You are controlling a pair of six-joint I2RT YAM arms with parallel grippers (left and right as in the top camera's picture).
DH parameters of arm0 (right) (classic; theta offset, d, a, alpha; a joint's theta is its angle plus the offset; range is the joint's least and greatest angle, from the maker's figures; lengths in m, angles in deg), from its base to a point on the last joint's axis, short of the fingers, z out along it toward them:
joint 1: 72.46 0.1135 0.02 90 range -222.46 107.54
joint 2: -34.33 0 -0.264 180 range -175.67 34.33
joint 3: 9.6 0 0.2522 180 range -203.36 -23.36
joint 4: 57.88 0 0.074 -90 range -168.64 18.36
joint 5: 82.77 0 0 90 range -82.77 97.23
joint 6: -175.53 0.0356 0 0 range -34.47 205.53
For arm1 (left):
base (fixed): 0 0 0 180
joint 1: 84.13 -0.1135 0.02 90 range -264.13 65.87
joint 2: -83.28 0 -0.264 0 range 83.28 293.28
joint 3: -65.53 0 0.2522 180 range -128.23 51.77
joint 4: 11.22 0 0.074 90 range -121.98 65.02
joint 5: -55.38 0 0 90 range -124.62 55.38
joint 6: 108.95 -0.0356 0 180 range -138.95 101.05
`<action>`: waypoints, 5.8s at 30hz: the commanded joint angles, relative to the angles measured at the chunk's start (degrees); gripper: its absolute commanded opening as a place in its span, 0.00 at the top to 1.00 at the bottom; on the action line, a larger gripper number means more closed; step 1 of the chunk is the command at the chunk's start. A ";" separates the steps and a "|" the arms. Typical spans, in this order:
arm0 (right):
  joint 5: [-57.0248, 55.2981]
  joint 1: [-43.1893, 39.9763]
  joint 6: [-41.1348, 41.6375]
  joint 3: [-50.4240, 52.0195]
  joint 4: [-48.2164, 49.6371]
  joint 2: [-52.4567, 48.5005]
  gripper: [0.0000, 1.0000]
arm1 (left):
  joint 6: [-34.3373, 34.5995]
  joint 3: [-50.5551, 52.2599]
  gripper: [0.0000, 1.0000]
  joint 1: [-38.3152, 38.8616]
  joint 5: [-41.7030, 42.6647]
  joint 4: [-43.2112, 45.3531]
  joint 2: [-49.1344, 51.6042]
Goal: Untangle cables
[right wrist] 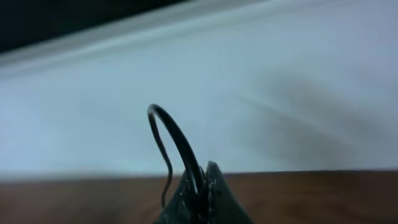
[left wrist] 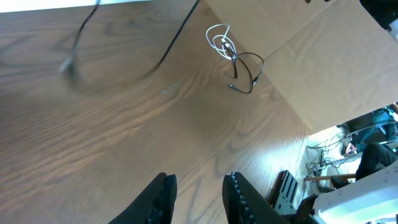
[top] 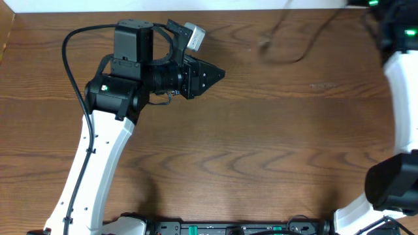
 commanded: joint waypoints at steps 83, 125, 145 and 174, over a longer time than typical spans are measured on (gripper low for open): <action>-3.85 4.31 -18.43 13.88 -55.78 44.87 0.01 | 0.04 -0.20 0.01 -0.04 -31.28 0.63 -0.22; -2.23 5.35 -19.08 102.25 9.42 102.92 0.01 | 0.04 -0.20 0.00 -0.04 -31.28 0.63 -0.22; -2.23 5.35 -19.08 102.25 9.42 102.92 0.01 | -0.81 19.47 0.00 -5.79 -43.69 7.91 -15.43; -2.23 5.35 -19.08 102.25 9.42 102.92 0.01 | -0.83 84.98 0.00 -14.73 -47.82 39.08 -77.15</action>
